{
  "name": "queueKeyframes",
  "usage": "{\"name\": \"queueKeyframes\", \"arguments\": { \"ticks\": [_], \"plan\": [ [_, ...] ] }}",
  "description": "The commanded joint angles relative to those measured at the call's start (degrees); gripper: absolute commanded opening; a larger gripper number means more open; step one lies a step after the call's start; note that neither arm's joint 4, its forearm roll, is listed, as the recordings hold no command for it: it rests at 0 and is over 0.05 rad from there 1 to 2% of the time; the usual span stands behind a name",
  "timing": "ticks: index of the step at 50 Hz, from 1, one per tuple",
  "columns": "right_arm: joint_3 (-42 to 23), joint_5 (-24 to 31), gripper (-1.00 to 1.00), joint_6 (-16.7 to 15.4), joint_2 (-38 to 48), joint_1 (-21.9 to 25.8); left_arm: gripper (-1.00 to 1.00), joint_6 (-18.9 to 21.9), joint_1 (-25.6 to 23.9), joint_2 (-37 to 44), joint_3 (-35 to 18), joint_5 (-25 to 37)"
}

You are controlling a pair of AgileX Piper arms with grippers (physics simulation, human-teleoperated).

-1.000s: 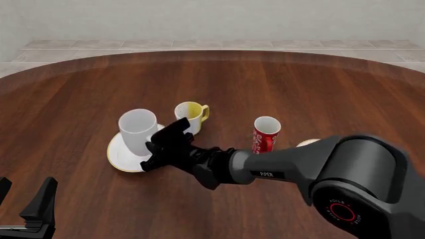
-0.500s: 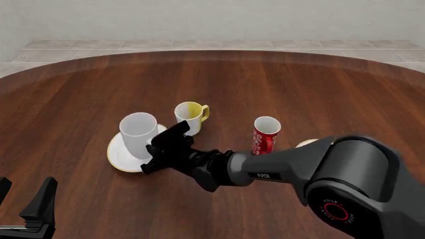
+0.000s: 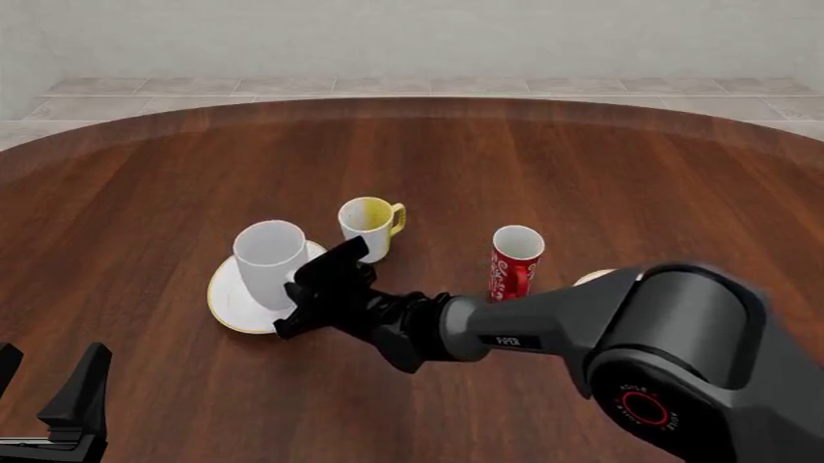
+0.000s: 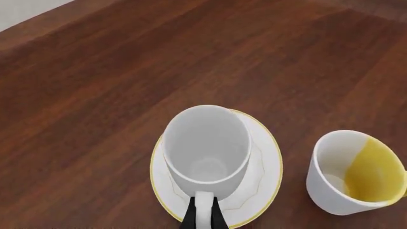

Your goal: Put the white mug on the left plate.

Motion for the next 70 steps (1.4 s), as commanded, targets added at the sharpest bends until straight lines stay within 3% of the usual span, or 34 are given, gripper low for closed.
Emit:
{"name": "queueKeyframes", "arguments": {
  "ticks": [1,11,12,47,60,70],
  "plan": [
    [-0.40,-0.07,-1.00,0.38,0.26,0.00,1.00,0.00,0.00,0.00,0.00,0.00],
    [-0.65,0.07,-1.00,0.66,0.34,-0.26,1.00,0.00,0.00,0.00,0.00,0.00],
    [-0.59,0.07,1.00,0.52,0.35,-0.15,1.00,0.00,0.00,0.00,0.00,0.00],
    [0.78,0.22,1.00,0.67,-2.58,-1.04,1.00,0.00,0.00,0.00,0.00,0.00],
    [5.69,-0.67,1.00,0.29,-8.10,-1.31,1.00,0.00,0.00,0.00,0.00,0.00],
    [12.98,-1.43,1.00,-1.46,-16.87,-1.65,1.00,0.00,0.00,0.00,0.00,0.00]
  ]
}}
